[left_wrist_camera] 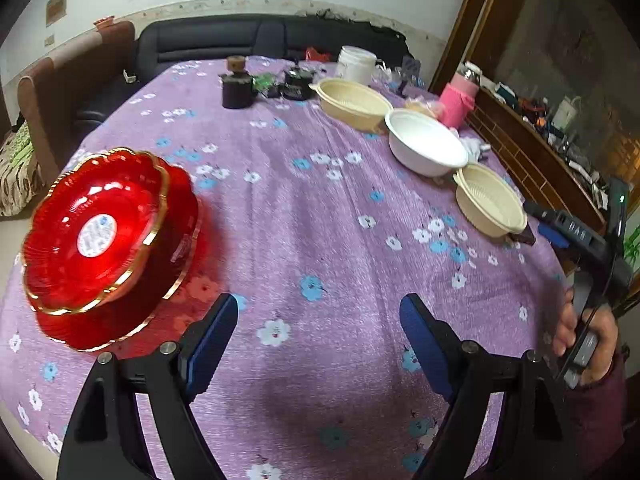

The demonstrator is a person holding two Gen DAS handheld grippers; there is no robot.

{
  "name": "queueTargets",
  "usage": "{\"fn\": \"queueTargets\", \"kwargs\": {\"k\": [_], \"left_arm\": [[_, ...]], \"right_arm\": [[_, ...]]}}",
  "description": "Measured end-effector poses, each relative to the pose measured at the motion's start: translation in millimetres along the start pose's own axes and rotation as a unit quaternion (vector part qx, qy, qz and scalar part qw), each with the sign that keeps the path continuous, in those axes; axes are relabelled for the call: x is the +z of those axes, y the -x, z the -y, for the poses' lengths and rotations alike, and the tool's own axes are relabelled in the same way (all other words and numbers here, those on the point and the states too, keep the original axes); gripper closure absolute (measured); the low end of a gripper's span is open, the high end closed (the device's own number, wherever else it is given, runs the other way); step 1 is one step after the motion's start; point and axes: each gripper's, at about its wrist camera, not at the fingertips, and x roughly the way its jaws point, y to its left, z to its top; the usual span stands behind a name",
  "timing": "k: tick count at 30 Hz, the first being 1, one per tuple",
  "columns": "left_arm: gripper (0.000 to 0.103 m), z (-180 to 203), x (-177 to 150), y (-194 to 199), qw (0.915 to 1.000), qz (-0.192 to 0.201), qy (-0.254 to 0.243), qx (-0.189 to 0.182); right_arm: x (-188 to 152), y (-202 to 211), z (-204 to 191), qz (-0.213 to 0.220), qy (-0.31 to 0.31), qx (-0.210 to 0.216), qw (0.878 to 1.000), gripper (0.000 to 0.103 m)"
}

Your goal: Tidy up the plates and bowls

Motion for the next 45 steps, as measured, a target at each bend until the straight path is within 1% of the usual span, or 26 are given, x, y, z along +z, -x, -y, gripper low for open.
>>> {"fn": "queueTargets", "kwargs": {"k": [3, 7, 8, 9, 10, 12, 13, 14, 15, 16, 17, 19, 20, 23, 27, 32, 35, 36, 39, 41, 43, 45], "left_arm": [[0.020, 7, -1, -5, 0.9999, -0.008, -0.007, 0.002], [0.020, 15, -2, -7, 0.9998, -0.009, -0.015, 0.005], [0.020, 16, -2, -8, 0.9998, -0.010, -0.015, 0.005], [0.020, 17, -2, -8, 0.9998, -0.011, -0.015, 0.005], [0.020, 18, -2, -9, 0.9998, -0.012, -0.016, 0.005], [0.020, 19, -3, -9, 0.9997, -0.013, -0.018, 0.006], [0.020, 19, -3, -9, 0.9997, -0.014, -0.018, 0.005], [0.020, 19, -3, -10, 0.9997, -0.015, -0.018, 0.005], [0.020, 19, -3, -9, 0.9997, -0.015, -0.017, 0.005], [0.020, 17, -3, -9, 0.9998, -0.015, -0.015, 0.004], [0.020, 16, -3, -9, 0.9998, -0.015, -0.012, 0.004], [0.020, 12, -3, -9, 0.9999, -0.014, -0.007, 0.005], [0.020, 11, -3, -9, 0.9999, -0.013, -0.005, 0.005], [0.020, 9, -2, -12, 0.9999, -0.015, 0.004, 0.000], [0.020, 11, -5, -16, 0.9997, -0.022, 0.007, -0.010], [0.020, 10, -6, -18, 0.9996, -0.024, 0.006, -0.012], [0.020, 7, -4, -23, 0.9996, -0.024, 0.012, -0.011], [0.020, 6, -2, -27, 0.9995, -0.026, 0.017, -0.012], [0.020, 3, 2, -41, 0.9986, -0.040, 0.028, -0.020], [0.021, 3, 6, -53, 0.9973, -0.056, 0.034, -0.033], [0.026, 7, 10, -63, 0.9967, -0.063, 0.032, -0.040], [0.034, 12, 13, -70, 0.9968, -0.065, 0.025, -0.039]], "right_arm": [[6, -4, 21, 0.006, -0.032, -0.008, 0.999, 0.022], [13, -23, 36, -0.004, -0.050, -0.023, 0.998, 0.023], [16, -29, 38, -0.006, -0.052, -0.030, 0.998, 0.026], [18, -35, 39, -0.007, -0.052, -0.039, 0.998, 0.033], [21, -42, 38, -0.011, -0.047, -0.050, 0.998, 0.038], [25, -55, 36, -0.021, -0.035, -0.062, 0.997, 0.054], [26, -63, 35, -0.029, -0.028, -0.069, 0.997, 0.059], [28, -70, 34, -0.039, -0.026, -0.073, 0.996, 0.070], [27, -74, 35, -0.044, -0.027, -0.073, 0.996, 0.079], [27, -76, 35, -0.049, -0.027, -0.067, 0.996, 0.083], [27, -77, 34, -0.056, -0.026, -0.048, 0.997, 0.085], [23, -74, 31, -0.069, -0.029, -0.014, 0.997, 0.086], [20, -72, 28, -0.081, -0.030, 0.010, 0.996, 0.086], [7, -70, 13, -0.127, -0.018, 0.074, 0.989, 0.086], [-13, -71, -16, -0.179, 0.009, 0.132, 0.975, 0.086], [-41, -68, -65, -0.223, 0.063, 0.180, 0.956, 0.086], [-57, -64, -88, -0.236, 0.098, 0.194, 0.947, 0.086], [-60, -63, -93, -0.235, 0.108, 0.189, 0.947, 0.085], [-69, -54, -105, -0.212, 0.145, 0.159, 0.953, 0.083], [-70, -50, -106, -0.203, 0.143, 0.156, 0.956, 0.082], [-72, -45, -105, -0.192, 0.138, 0.152, 0.960, 0.079], [-69, -41, -101, -0.184, 0.137, 0.147, 0.962, 0.077]]}}
